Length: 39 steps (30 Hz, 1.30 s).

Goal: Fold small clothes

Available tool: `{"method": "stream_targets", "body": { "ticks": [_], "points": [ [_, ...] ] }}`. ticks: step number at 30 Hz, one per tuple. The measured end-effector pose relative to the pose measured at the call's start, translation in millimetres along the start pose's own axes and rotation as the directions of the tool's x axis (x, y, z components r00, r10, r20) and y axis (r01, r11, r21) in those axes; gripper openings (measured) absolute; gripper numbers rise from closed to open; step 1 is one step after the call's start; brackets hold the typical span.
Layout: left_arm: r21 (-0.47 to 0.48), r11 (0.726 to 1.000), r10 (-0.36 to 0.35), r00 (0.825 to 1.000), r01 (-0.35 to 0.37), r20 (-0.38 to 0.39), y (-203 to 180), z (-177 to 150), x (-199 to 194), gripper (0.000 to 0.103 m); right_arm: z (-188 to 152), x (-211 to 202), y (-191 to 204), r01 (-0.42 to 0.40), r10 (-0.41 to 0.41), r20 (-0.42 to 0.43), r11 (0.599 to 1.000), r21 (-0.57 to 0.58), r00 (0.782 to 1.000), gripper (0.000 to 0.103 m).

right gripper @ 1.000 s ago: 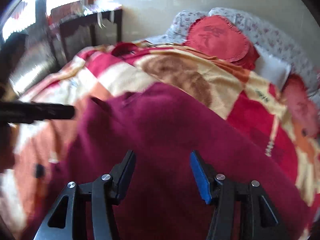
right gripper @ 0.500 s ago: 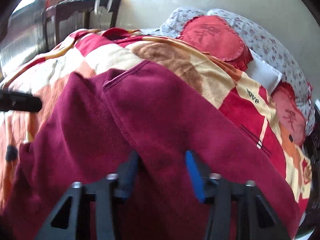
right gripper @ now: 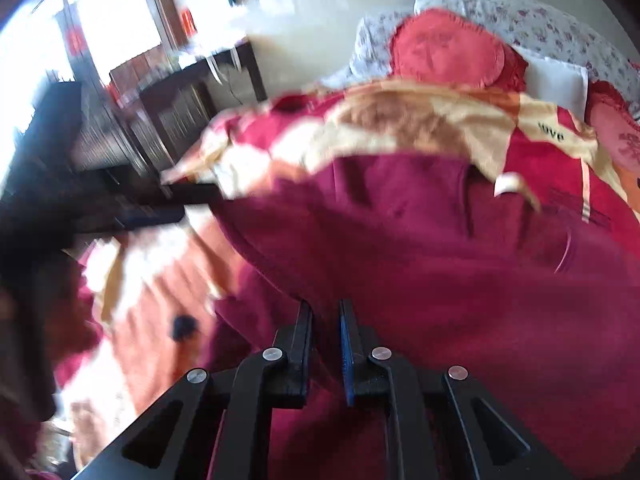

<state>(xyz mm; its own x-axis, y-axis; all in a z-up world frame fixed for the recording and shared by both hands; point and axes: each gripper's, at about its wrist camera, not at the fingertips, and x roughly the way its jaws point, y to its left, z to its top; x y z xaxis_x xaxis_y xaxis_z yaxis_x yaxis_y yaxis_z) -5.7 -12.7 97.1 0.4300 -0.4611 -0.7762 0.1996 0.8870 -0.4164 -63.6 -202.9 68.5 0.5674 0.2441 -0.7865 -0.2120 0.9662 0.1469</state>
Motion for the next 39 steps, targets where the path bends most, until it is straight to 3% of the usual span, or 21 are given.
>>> {"method": "stream_targets", "body": {
  "ticks": [1,4,6,9,10,12,14,16,19,22,23,27,30,33,34,36,39],
  "points": [
    [0.026,1.0,0.001,1.0,-0.001,-0.001,-6,-4,-1,0.068,-5,8,0,-0.002,0.003,-0.05,1.0,0.025,0.999,0.012],
    [0.088,0.996,0.019,1.0,-0.02,0.018,-19,-11,-3,0.068,-17,-26,-12,-0.048,0.045,0.025,0.993,0.105,0.999,0.018],
    [0.094,0.996,0.009,1.0,-0.01,0.017,-24,-13,0,0.068,-26,-61,-25,-0.005,-0.005,0.067,0.99,0.138,0.998,0.047],
    [0.098,0.995,-0.003,1.0,0.004,-0.014,-32,-16,11,0.068,-49,-120,-60,0.13,-0.157,0.119,0.97,0.207,0.98,0.065],
    [0.1,0.995,-0.004,1.0,0.006,-0.02,-34,-17,14,0.068,-59,-138,-78,0.187,-0.217,0.097,0.949,0.252,0.971,0.065],
    [0.112,0.994,-0.005,0.999,0.009,-0.039,-41,-21,23,0.068,-73,-154,-106,0.225,-0.257,0.063,0.923,0.313,0.964,0.065],
    [0.128,0.992,0.005,0.999,0.002,-0.054,-48,-26,32,0.068,-92,-167,-140,0.289,-0.33,0.037,0.872,0.395,0.943,0.065],
    [0.145,0.989,0.025,0.997,-0.015,-0.07,-54,-30,41,0.068,-100,-168,-160,0.312,-0.354,0.021,0.849,0.427,0.935,0.065],
    [0.171,0.984,0.055,0.996,-0.042,-0.069,-61,-35,47,0.068,-105,-158,-167,0.333,-0.351,-0.016,0.873,0.356,0.936,0.065],
    [0.173,0.984,0.062,0.995,-0.049,-0.072,-64,-35,47,0.068,-104,-143,-162,0.43,-0.432,-0.046,0.871,0.238,0.901,0.065],
    [0.17,0.984,0.062,0.995,-0.049,-0.072,-65,-34,47,0.068,-108,-141,-164,0.434,-0.435,-0.046,0.873,0.223,0.899,0.065],
    [0.172,0.984,0.069,0.995,-0.057,-0.068,-71,-31,48,0.068,-110,-134,-181,0.432,-0.454,0.02,0.861,0.269,0.891,0.064],
    [0.187,0.981,0.071,0.995,-0.057,-0.07,-79,-31,50,0.068,-110,-136,-199,0.355,-0.413,0.065,0.844,0.402,0.908,0.06],
    [0.209,0.976,0.074,0.995,-0.058,-0.068,-85,-34,56,0.068,-130,-154,-230,0.231,-0.383,0.107,0.734,0.639,0.918,0.06],
    [0.217,0.974,0.081,0.994,-0.063,-0.075,-86,-36,60,0.068,-144,-155,-242,0.207,-0.384,0.09,0.663,0.719,0.919,0.06],
    [0.223,0.972,0.094,0.991,-0.072,-0.092,-86,-39,67,0.068,-162,-146,-249,0.185,-0.343,0.051,0.62,0.763,0.938,0.06],
    [0.228,0.971,0.095,0.99,-0.07,-0.102,-83,-42,72,0.068,-169,-150,-237,0.22,-0.343,0.024,0.655,0.723,0.939,0.06]
  ]
}}
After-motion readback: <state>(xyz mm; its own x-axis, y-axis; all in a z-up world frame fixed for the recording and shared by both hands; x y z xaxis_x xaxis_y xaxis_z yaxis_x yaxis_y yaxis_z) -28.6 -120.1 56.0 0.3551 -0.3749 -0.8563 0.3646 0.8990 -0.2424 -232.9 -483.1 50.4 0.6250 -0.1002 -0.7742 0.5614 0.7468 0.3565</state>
